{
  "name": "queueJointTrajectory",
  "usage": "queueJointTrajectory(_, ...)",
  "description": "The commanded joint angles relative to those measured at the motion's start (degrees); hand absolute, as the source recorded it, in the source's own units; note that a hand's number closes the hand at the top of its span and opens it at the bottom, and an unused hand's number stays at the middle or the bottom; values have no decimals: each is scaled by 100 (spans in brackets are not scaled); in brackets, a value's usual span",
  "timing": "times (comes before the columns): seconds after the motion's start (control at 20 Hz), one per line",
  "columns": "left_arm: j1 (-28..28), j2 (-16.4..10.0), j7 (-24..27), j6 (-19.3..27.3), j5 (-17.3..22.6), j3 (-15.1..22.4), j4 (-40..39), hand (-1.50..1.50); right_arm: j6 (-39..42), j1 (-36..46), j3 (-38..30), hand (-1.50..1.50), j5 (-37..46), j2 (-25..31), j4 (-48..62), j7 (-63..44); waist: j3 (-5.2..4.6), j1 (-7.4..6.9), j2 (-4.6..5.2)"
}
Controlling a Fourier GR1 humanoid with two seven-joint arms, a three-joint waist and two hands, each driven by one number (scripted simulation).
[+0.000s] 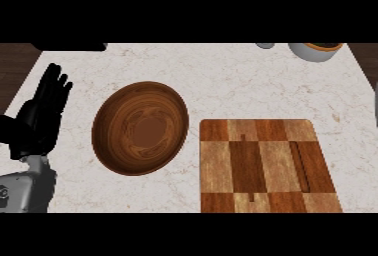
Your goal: Pick the bell pepper from the cutting board and place it in the pot
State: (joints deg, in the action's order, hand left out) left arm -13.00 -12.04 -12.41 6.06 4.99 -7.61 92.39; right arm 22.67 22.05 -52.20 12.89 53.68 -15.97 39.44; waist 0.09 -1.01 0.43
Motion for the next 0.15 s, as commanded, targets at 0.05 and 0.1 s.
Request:
queueJointTrajectory(0.05,74,-51,-30,-121,49,-7,63,0,186,-176,95,-150,52,192,347,308,27,-36,17)
queueJointTrajectory(0.1,58,110,-21,53,-72,103,134,0,190,-153,83,-150,6,232,375,298,24,-19,9)
